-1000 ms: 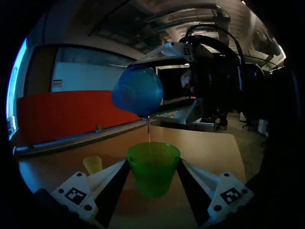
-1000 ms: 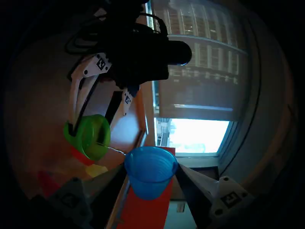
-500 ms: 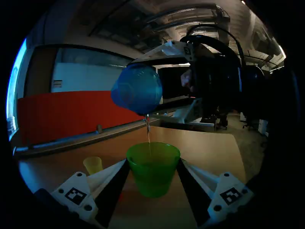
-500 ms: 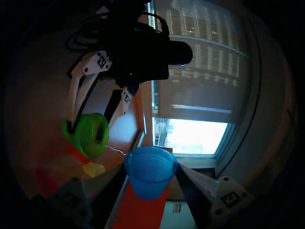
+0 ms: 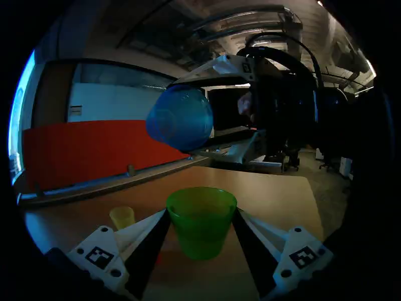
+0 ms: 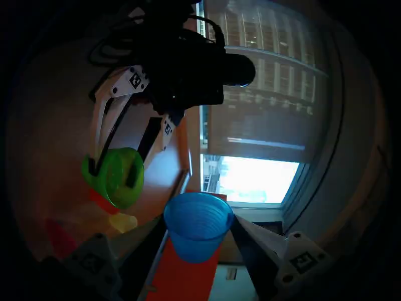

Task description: Pour water

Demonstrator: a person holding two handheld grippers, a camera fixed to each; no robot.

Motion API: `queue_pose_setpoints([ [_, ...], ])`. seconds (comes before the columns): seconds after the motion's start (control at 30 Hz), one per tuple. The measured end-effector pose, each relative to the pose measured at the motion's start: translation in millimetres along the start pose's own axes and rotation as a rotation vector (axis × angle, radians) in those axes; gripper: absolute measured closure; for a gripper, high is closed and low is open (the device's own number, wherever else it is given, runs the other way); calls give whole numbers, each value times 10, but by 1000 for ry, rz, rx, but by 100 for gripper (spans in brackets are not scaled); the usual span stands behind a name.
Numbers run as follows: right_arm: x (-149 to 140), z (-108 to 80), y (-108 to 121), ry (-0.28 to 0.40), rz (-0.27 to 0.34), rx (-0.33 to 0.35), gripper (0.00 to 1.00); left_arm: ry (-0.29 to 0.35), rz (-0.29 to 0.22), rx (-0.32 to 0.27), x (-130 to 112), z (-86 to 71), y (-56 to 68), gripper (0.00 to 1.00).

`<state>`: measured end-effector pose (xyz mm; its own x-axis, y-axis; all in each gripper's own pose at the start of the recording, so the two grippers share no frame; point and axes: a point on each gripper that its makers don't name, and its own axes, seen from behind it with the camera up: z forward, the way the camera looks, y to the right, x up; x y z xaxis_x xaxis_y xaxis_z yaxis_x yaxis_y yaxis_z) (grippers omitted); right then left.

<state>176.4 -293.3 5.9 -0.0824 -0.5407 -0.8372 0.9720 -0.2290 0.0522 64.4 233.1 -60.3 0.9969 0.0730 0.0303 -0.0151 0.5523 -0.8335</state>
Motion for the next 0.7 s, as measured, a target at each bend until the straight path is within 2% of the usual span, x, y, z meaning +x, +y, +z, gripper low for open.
queue_pose_setpoints([
  [0.27, 42, 6, 16, 3, 19, -7, 9, 0, -1, 3, -3, -10, -12, 15],
  [0.7, 50, 5, 74, 4, 116, -21, 9, 0, -3, 5, 8, -16, -20, 15],
])
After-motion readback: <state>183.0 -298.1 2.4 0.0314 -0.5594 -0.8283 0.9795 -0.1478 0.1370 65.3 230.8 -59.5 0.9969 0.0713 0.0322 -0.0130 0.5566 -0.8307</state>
